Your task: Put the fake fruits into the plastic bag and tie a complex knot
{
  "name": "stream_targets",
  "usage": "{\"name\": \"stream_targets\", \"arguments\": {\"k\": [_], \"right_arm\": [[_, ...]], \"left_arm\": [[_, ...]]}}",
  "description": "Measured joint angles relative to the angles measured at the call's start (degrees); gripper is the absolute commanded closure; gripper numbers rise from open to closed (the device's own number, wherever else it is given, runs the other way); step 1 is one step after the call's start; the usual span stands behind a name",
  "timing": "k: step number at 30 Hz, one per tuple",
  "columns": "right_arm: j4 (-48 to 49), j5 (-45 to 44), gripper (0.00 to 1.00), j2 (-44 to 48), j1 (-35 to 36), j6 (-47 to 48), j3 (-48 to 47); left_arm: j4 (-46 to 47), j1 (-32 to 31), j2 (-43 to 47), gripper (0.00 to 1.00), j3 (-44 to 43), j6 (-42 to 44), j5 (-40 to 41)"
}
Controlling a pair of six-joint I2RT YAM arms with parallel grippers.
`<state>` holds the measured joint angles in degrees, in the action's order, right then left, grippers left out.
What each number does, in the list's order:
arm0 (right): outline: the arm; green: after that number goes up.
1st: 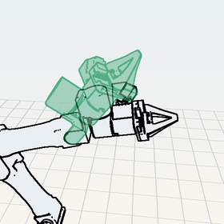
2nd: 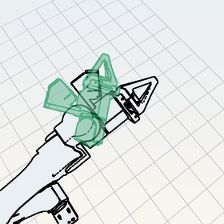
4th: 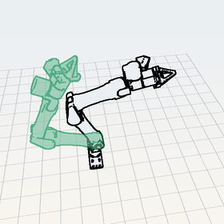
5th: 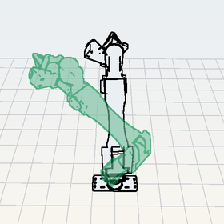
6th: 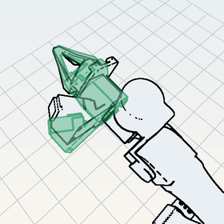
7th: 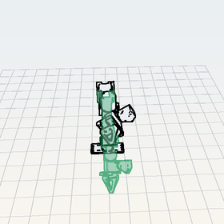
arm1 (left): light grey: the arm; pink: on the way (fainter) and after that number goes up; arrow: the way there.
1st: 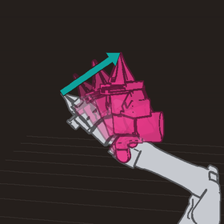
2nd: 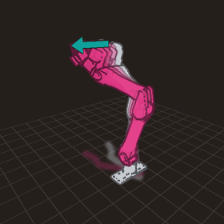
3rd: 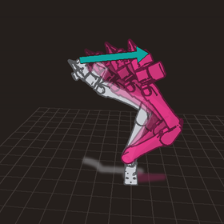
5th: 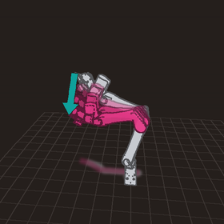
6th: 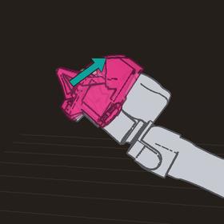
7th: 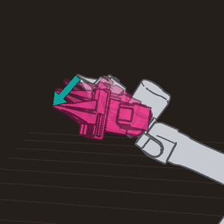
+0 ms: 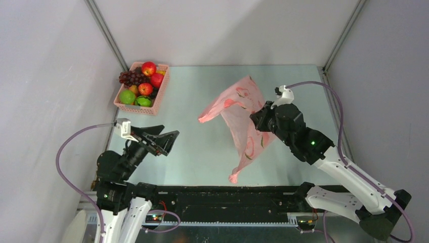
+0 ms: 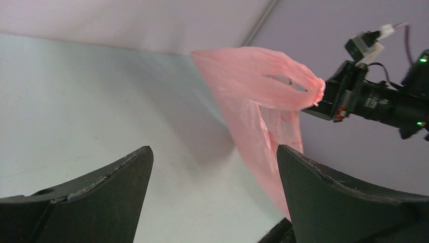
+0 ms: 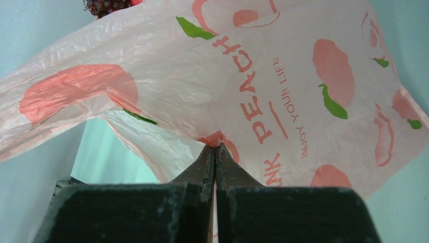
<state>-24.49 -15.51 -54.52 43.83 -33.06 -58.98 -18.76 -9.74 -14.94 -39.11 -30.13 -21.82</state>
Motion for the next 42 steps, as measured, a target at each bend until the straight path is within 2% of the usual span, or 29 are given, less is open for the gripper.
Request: {"name": "stream_targets", "arguments": {"k": [6, 12, 23, 30, 32, 34, 35, 36, 37, 39, 40, 42], "right_arm": [[1.68, -5.31, 1.0, -0.66, 3.17, -3.76, 0.0], [4.98, -11.76, 1.0, -2.32, 6.91, -7.76, 0.0], [10.23, -20.35, 1.0, -5.81, 13.77, -13.07, 0.0], [11.39, -22.21, 1.0, -6.43, 17.09, -13.97, 0.0], [11.47, -22.69, 1.0, -6.45, 17.86, -13.94, 0.0], [11.61, -23.04, 1.0, -6.45, 18.51, -13.92, 0.0], [11.58, -23.15, 1.0, -6.45, 18.78, -13.88, 0.0], [11.58, -23.3, 1.0, -6.45, 19.02, -13.79, 0.0], [11.58, -23.65, 1.0, -6.43, 19.3, -13.57, 0.0], [11.58, -24.48, 1.0, -6.19, 19.61, -12.96, 0.0], [11.5, -25.03, 1.0, -5.92, 19.74, -12.24, 0.0], [10.95, -26.32, 1.0, -4.72, 19.82, -10.86, 0.0]], "left_arm": [[4.63, -0.46, 4.09, 0.01, 5.64, -6.86, -3.93], [9.66, -4.9, 1.81, 0.01, 11.06, -10.6, -3.82], [23.3, -26.6, -14.49, 0.01, 13.11, -11.63, 7.72], [28.59, -30.84, -22.91, 0.05, 13.11, -11.28, 17.44], [29.24, -31.45, -24.61, 0.13, 13.11, -10.93, 19.5], [29.62, -32.0, -26.62, 0.29, 13.09, -10.47, 21.46], [29.79, -32.22, -27.96, 0.42, 13.09, -10.05, 22.16], [29.9, -32.28, -28.7, 0.49, 13.09, -10.14, 22.43], [29.88, -32.37, -29.68, 0.67, 13.09, -9.66, 22.77], [29.7, -32.48, -30.73, 0.85, 13.09, -9.81, 23.08], [29.2, -32.57, -30.82, 0.92, 13.09, -8.94, 23.39], [27.89, -32.65, -30.29, 0.97, 13.07, -8.22, 24.63]]}}
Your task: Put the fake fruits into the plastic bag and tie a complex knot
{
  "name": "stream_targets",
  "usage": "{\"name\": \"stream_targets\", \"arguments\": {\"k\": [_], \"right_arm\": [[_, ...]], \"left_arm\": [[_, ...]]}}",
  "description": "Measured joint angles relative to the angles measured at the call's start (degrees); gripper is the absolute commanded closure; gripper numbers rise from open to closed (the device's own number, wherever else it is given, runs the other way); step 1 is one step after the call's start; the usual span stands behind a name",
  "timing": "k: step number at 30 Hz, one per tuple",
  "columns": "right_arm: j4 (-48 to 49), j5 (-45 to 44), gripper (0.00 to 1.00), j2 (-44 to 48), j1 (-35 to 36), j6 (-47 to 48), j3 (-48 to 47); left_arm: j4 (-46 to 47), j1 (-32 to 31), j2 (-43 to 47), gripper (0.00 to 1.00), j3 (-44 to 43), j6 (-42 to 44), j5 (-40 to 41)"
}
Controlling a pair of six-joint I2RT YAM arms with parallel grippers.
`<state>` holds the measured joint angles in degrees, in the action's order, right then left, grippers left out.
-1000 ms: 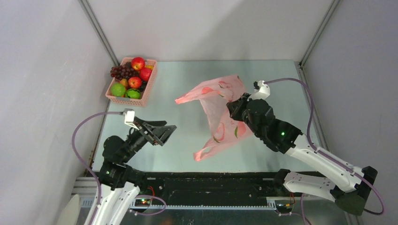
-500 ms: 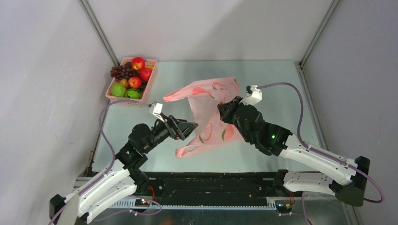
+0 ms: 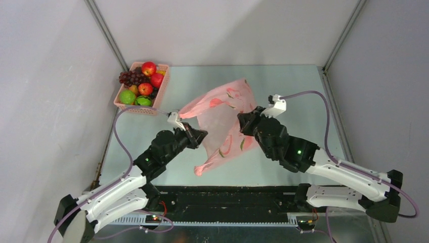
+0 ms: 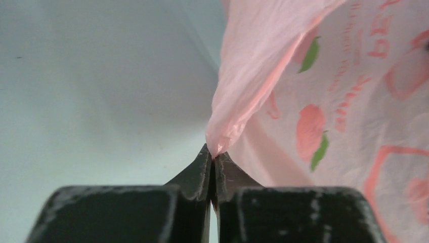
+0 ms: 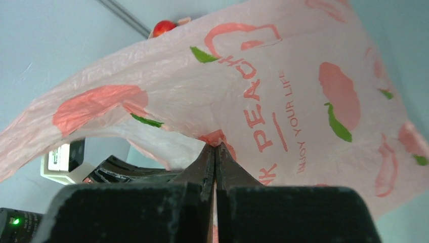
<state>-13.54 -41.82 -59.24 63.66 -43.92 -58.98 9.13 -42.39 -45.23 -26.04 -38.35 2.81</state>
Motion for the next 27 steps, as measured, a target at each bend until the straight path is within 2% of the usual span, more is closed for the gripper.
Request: {"name": "stream_targets", "arguments": {"k": [5, 9, 11, 12, 13, 15, 17, 21, 27], "right_arm": [[-3.67, -4.63, 1.0, 5.57, -0.02, 3.08, 0.0], [-7.65, -7.96, 1.0, 9.81, -0.13, 4.26, -0.04], [-9.62, -8.87, 1.0, 10.51, -0.13, 4.63, -0.04], [-10.29, -9.07, 1.0, 10.58, -0.13, 4.74, -0.04], [-11.21, -9.27, 1.0, 10.51, -0.13, 4.83, -0.04], [-12.94, -9.38, 1.0, 10.03, -0.13, 4.96, -0.04], [-14.03, -9.35, 1.0, 9.53, -0.15, 4.96, -0.04], [-15.89, -9.44, 1.0, 7.93, -0.44, 4.9, -0.04], [-17.68, -9.18, 1.0, 5.03, -1.36, 4.5, -0.04]], "left_arm": [[-6.16, 0.52, 2.84, 0.97, 0.02, 1.92, 4.44], [-9.05, 1.22, 3.85, 0.84, 0.13, 2.93, 4.9], [-9.84, 1.4, 3.93, 0.61, 0.13, 3.93, 4.02], [-10.27, 1.4, 4.02, 0.55, 0.13, 4.61, 3.3], [-11.26, 1.42, 4.2, 0.41, -0.09, 5.35, 2.43], [-14.49, 1.42, 4.83, 0.26, -1.51, 7.28, 0.63], [-17.33, 1.42, 6.21, 0.17, -3.85, 9.6, -1.07], [-22.36, 1.42, 11.26, 0.06, -10.8, 13.11, -4.09], [-27.69, 1.33, 16.17, 0.03, -21.44, 21.22, -11.89]]}}
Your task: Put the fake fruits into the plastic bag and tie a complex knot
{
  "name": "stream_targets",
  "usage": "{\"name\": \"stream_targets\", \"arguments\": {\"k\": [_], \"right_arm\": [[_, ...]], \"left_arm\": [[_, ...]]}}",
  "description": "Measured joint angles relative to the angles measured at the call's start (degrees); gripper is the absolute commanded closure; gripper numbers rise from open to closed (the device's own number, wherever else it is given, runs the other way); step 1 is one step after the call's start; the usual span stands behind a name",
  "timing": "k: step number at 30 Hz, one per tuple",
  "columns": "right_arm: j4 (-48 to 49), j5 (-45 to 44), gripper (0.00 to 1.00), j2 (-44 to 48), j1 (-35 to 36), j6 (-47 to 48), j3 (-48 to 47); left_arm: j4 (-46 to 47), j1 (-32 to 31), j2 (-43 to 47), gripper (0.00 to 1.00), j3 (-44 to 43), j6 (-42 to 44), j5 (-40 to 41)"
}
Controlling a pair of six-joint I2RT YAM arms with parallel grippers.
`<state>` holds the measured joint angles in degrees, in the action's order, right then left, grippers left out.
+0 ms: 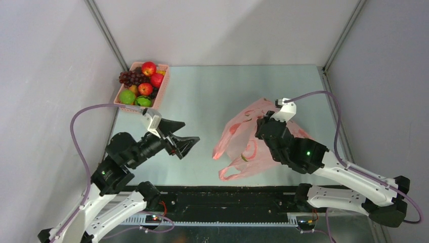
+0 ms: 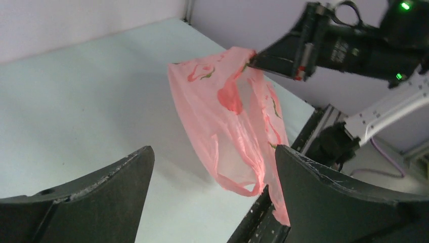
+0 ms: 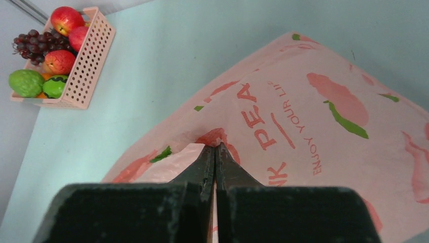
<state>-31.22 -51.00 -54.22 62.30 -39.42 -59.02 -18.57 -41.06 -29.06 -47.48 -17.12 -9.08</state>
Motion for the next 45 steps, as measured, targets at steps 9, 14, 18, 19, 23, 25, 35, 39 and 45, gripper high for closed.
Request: {"name": "stream_targets", "arguments": {"k": [9, 14, 18, 19, 23, 25, 35, 39, 45], "right_arm": [[-0.31, 1.09, 1.0, -0.7, -1.05, -0.02, 0.0], [-0.5, 1.99, 1.0, -1.09, -1.18, -0.07, -0.04], [-0.72, 2.8, 1.0, -1.31, -1.11, -0.07, -0.04], [-0.76, 3.06, 1.0, -1.33, -1.11, -0.07, -0.07], [-1.09, 5.09, 1.0, -1.33, -0.87, 0.37, -0.26], [-1.14, 6.69, 1.0, -1.31, -0.79, 1.11, -0.37], [-6.54, 10.73, 0.68, -0.66, 1.62, 4.07, -0.46], [-9.25, 7.23, 0.41, -1.55, 5.07, 1.05, -0.46], [-11.47, 2.08, 0.21, -7.43, 9.44, -4.31, -0.46]], "left_arm": [[-5.73, -4.48, -4.66, 0.02, -1.73, 8.13, -7.15], [-5.53, -7.78, -10.34, 0.02, -0.96, 8.46, -5.62], [-5.77, -8.07, -15.37, 0.03, -0.96, 9.2, -0.26], [-5.92, -8.07, -16.17, 0.07, -0.96, 9.4, 1.16], [-6.93, -8.07, -18.56, 0.39, -1.05, 10.73, 7.26], [-7.45, -8.07, -19.39, 0.61, -1.44, 11.85, 8.2], [-6.51, -8.07, -21.07, 1.0, -4.42, 15.13, 5.46], [-4.76, -8.07, -21.11, 1.0, -5.11, 15.67, 3.3], [-3.72, -8.07, -21.27, 1.0, -5.07, 15.69, 2.16]]}}
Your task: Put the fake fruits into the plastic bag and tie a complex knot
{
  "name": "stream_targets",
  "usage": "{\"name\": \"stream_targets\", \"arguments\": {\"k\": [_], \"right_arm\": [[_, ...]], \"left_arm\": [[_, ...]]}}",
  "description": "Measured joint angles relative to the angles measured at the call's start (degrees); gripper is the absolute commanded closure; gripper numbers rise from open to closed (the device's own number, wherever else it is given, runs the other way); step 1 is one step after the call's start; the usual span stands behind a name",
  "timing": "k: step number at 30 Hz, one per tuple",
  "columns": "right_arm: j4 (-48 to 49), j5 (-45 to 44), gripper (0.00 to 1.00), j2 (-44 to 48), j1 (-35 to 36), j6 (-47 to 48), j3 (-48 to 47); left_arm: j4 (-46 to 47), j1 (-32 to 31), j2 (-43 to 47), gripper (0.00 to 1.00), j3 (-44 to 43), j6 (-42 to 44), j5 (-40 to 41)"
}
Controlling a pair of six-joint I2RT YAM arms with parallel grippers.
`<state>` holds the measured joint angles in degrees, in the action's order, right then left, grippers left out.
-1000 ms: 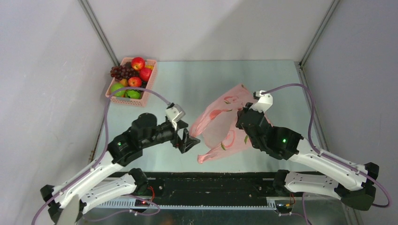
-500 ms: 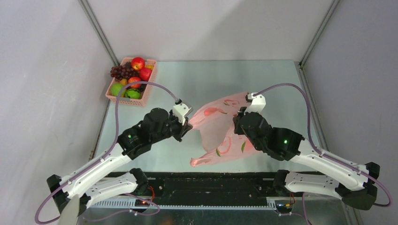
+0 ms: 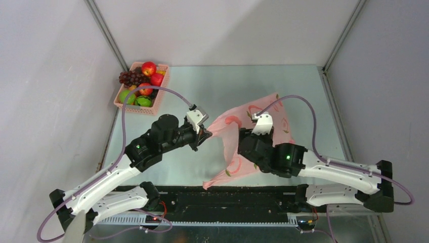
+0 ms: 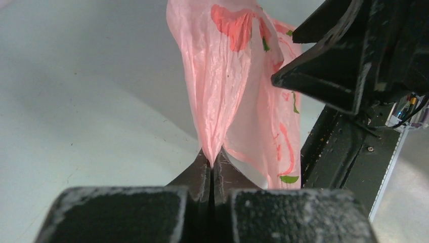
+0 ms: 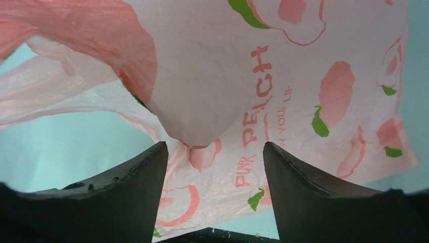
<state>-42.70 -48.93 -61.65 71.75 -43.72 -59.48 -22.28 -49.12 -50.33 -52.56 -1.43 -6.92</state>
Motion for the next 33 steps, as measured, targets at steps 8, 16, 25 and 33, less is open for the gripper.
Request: {"name": "stream_targets", "arguments": {"k": [8, 16, 25, 33], "right_arm": [[-4.76, -5.86, 0.04, -7.61, 3.82, -9.68, -1.09], [-18.43, -13.44, 0.01, -20.98, 4.39, -26.6, -10.25], [-40.74, -16.63, 0.29, -33.46, 3.8, -47.17, -17.66], [-42.69, -15.89, 0.45, -31.39, 5.44, -42.84, -16.15]], "left_arm": [[1.29, 0.0, 1.09, 1.0, 1.27, -0.09, 0.26], [1.81, 0.0, 1.22, 1.0, 1.31, -0.15, 0.35], [2.36, 3.43, 2.45, 1.0, 2.21, -1.36, 3.13], [2.19, 11.91, -1.99, 1.0, 0.9, -4.52, 3.65]]}}
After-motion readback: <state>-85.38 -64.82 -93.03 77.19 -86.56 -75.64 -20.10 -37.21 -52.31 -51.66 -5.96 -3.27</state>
